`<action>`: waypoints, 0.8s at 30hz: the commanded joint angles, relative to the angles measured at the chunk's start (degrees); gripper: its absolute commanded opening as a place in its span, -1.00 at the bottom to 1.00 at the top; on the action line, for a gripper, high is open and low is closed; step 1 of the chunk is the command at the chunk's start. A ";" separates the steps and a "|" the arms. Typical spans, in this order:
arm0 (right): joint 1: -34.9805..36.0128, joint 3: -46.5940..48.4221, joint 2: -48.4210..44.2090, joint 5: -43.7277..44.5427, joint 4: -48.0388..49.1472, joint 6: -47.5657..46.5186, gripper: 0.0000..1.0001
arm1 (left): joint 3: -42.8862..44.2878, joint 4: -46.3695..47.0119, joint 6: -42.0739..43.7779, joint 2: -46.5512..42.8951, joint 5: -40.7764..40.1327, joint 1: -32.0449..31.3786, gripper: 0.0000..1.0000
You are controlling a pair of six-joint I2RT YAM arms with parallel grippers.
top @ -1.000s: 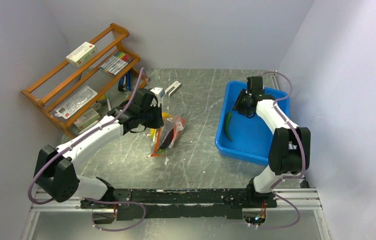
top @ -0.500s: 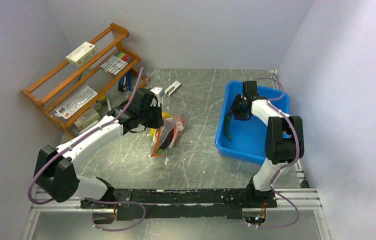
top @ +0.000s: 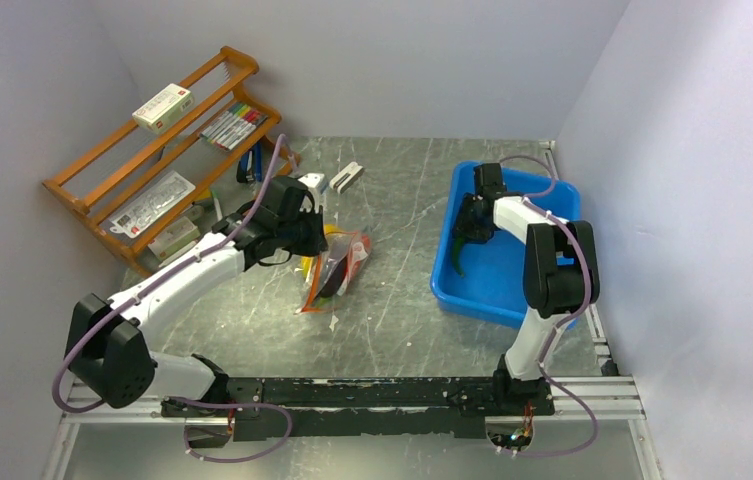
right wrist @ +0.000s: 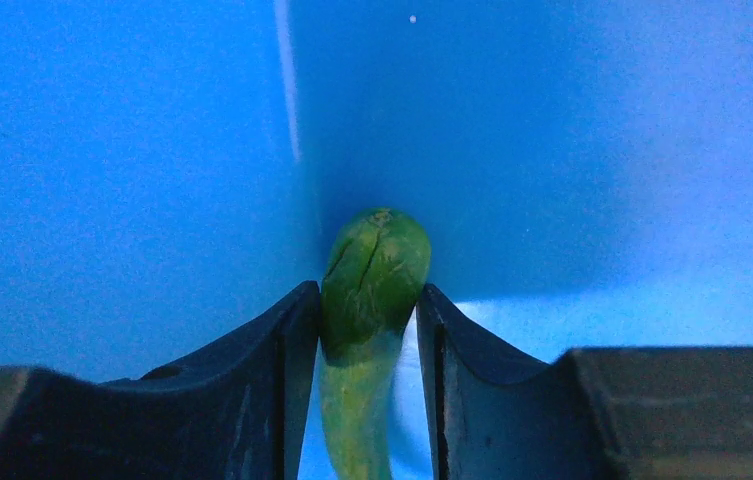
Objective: Place the food in the zip-top bag and seal the zipper
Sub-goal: Pick up the fake vegetable from the bin.
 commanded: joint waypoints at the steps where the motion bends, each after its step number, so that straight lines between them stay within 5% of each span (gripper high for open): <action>1: 1.30 3.86 1.37 5.76 -4.03 -3.91 -0.22 | 0.40 0.78 -0.99 -2.26 -0.29 0.36 -0.86; 7: 2.02 2.95 -3.99 10.08 -4.81 -5.92 -0.49 | -0.95 1.59 -1.23 -4.19 0.24 0.32 -0.86; 24: 17.41 -1.79 -31.33 24.25 7.55 -11.21 -0.50 | -13.27 14.99 -0.73 -10.98 2.38 0.39 -0.86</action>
